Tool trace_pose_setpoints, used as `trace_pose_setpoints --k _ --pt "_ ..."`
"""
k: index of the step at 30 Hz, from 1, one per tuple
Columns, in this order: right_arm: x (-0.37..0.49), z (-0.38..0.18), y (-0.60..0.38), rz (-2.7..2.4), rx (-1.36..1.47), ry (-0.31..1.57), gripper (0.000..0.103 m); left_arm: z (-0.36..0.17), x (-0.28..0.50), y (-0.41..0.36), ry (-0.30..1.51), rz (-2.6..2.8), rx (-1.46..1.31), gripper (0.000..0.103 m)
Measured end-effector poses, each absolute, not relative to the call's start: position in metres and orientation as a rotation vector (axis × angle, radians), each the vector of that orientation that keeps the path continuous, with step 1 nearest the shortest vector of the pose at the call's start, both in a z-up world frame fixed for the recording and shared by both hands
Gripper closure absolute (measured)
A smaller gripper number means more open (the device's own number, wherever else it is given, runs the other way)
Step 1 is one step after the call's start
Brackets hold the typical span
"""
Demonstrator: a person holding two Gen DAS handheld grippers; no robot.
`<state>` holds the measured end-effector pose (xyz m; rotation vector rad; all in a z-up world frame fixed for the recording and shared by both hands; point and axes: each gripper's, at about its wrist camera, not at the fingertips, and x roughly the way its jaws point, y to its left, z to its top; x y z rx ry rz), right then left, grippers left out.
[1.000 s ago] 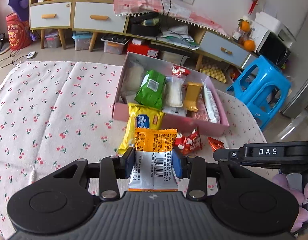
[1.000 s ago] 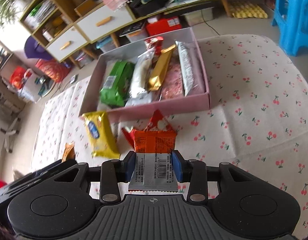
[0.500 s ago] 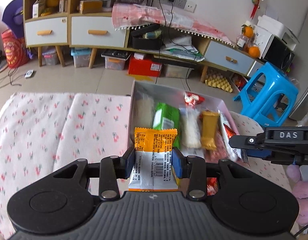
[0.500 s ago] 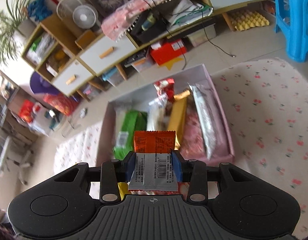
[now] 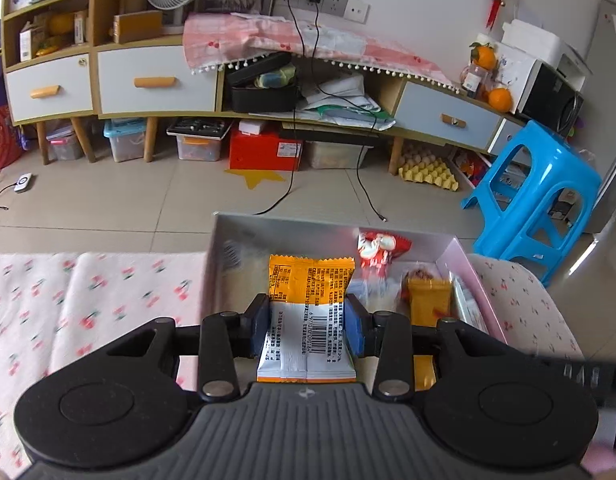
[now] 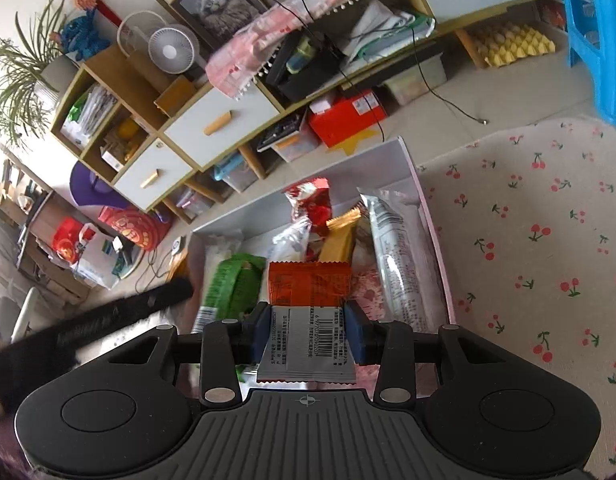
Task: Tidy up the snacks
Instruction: 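Carry both orange packets into the pink box and open both tools to release them, then move both tools back toward the yellow chip bag and red packet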
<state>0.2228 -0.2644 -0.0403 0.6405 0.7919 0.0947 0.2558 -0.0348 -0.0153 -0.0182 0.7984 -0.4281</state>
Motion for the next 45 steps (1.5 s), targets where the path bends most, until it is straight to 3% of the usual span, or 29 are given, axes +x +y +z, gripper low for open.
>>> trace_pose_setpoints --k 17,18,20,24,29,45 --pt "0.224 -0.046 -0.277 0.104 0.659 0.793 0.061 -0.026 0.282 -0.064 0.845 -0.445 -0.013 0.064" --pt "0.224 -0.046 -0.278 0.098 0.665 0.791 0.061 -0.025 0.280 -0.063 0.842 -0.446 -0.010 0.063" --pt "0.224 -0.046 -0.280 0.097 0.688 0.792 0.058 -0.023 0.281 -0.065 0.838 -0.439 -0.007 0.048" --pt "0.223 -0.042 -0.282 0.105 0.706 0.783 0.044 -0.021 0.279 -0.066 0.833 -0.429 0.007 0.045" --pt "0.220 -0.035 -0.282 0.101 0.702 0.779 0.035 -0.019 0.275 -0.066 0.842 -0.414 0.018 0.041" --pt "0.186 -0.001 -0.279 0.041 0.681 0.805 0.019 0.008 0.221 -0.041 0.829 -0.396 -0.004 0.015"
